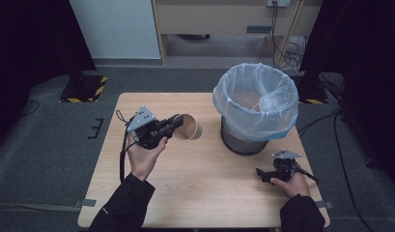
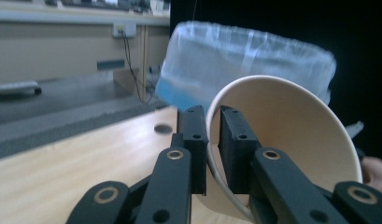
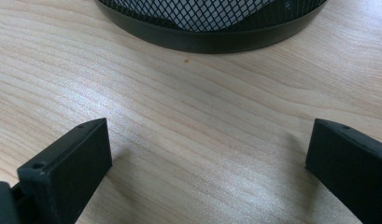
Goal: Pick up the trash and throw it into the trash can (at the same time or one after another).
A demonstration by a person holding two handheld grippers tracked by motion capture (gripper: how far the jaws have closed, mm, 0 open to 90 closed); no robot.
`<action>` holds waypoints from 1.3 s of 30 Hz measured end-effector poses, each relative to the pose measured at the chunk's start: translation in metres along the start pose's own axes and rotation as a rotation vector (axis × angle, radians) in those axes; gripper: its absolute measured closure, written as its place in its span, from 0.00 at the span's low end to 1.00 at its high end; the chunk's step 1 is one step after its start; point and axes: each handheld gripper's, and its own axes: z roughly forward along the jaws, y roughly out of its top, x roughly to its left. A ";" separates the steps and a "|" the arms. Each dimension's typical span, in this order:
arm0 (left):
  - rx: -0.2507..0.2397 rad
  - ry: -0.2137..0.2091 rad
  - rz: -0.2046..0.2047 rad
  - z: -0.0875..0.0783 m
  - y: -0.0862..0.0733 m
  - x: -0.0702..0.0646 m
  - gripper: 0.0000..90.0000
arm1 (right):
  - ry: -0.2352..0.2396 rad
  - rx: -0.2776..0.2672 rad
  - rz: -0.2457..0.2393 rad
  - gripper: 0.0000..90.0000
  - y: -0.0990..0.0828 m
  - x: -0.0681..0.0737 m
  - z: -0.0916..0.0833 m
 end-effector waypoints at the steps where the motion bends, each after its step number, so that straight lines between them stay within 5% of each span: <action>1: -0.013 0.001 0.004 0.000 0.005 -0.001 0.90 | 0.000 0.000 0.000 0.01 0.000 0.000 0.000; 12: -0.104 0.000 0.034 0.008 0.051 -0.011 0.90 | 0.000 0.000 0.000 0.01 0.000 0.000 0.000; 22: -0.156 -0.028 0.056 0.025 0.076 -0.027 0.90 | 0.000 -0.001 0.002 0.01 0.000 0.000 0.000; 39: -0.168 -0.013 0.085 0.073 0.110 -0.038 0.90 | -0.001 -0.003 -0.001 0.01 0.000 0.000 0.000</action>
